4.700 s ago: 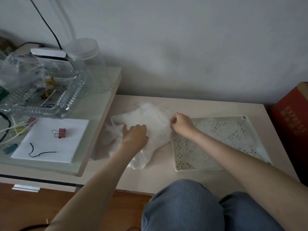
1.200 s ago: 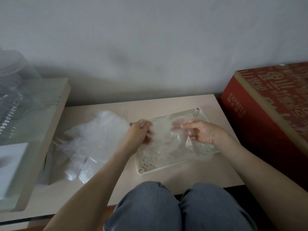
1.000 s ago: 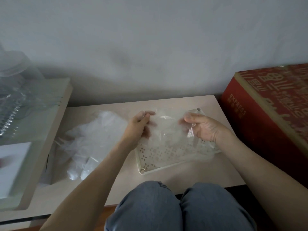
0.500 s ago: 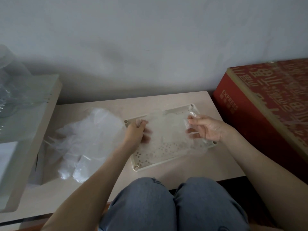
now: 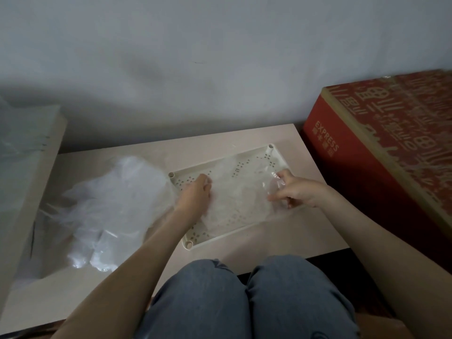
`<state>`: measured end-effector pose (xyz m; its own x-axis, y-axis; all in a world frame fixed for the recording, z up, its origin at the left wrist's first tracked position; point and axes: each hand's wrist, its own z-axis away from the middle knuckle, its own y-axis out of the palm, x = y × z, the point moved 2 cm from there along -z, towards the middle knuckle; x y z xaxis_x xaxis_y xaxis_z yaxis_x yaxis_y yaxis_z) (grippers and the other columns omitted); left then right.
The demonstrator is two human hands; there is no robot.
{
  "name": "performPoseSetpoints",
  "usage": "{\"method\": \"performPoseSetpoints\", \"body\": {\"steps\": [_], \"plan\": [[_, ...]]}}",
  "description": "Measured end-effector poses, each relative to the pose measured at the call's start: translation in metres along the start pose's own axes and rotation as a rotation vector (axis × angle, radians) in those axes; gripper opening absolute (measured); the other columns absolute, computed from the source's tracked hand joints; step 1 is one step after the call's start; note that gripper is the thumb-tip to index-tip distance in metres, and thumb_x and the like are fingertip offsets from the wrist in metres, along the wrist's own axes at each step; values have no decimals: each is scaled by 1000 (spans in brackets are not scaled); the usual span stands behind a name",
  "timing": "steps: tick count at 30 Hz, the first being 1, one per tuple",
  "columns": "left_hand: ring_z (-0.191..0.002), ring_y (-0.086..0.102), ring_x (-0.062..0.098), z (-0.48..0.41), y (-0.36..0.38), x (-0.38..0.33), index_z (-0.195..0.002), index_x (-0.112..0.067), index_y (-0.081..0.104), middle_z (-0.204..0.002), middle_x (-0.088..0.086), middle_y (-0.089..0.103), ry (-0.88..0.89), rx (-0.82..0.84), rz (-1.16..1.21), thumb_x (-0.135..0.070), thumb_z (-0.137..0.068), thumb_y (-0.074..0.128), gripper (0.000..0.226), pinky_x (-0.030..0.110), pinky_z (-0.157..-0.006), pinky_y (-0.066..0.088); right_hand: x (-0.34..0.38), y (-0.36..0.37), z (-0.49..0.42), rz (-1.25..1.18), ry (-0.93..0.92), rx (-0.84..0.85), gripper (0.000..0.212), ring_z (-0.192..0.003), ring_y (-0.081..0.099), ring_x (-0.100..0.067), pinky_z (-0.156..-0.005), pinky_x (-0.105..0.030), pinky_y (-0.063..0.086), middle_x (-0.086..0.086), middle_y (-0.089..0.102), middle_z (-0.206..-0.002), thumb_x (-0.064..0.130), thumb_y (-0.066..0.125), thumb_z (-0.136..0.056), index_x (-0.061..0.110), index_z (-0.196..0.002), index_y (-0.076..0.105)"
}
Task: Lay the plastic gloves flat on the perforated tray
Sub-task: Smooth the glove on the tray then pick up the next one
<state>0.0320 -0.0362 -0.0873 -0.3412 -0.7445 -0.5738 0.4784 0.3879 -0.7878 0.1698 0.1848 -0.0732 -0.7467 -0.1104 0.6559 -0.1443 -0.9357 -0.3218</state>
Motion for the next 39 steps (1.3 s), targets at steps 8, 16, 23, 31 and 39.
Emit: {"method": "performPoseSetpoints", "body": {"steps": [8, 16, 23, 31, 39], "plan": [[-80, 62, 31, -2, 1, -9, -118, -13, 48, -98, 15, 64, 63, 27, -92, -21, -102, 33, 24, 44, -76, 54, 15, 0, 7, -107, -180, -55, 43, -63, 49, -17, -48, -22, 40, -8, 53, -72, 45, 47, -98, 5, -86, 54], [-110, 53, 32, 7, -6, -9, -135, -10, 37, -130, 15, 49, 31, -71, -134, -8, -94, 40, 42, 43, -91, 47, 20, -1, 13, -588, -162, 32, 41, -72, 69, -28, -64, -42, 60, -13, 62, -104, -8, 59, -87, 8, -123, 46], [-146, 11, 29, 12, -6, -25, -144, -15, 36, -159, 10, 12, 429, -172, -373, -22, -97, 46, 49, 40, -118, 12, 17, 0, 13, -266, -91, -87, 59, -70, 66, -24, -56, -32, 58, -15, 42, -118, -12, 61, -83, 14, -130, 35], [-145, -21, 22, -9, 36, -5, -152, -32, -11, -159, 6, -21, 411, 253, -633, -63, -95, 8, 68, 45, -117, -13, 16, -10, 11, -148, -46, -130, 52, -47, 53, -12, -41, -22, 43, -11, 55, -81, -5, 63, -84, 9, -129, 40], [-145, -23, 23, -12, 42, 3, -148, -34, -21, -157, 4, -25, 445, 204, -637, -85, -56, -29, 105, 45, -115, -14, 45, -32, 9, 9, -88, -247, 33, -55, 38, -14, -50, -25, 34, -8, 55, -87, 23, 55, -91, 11, -121, 49]]}}
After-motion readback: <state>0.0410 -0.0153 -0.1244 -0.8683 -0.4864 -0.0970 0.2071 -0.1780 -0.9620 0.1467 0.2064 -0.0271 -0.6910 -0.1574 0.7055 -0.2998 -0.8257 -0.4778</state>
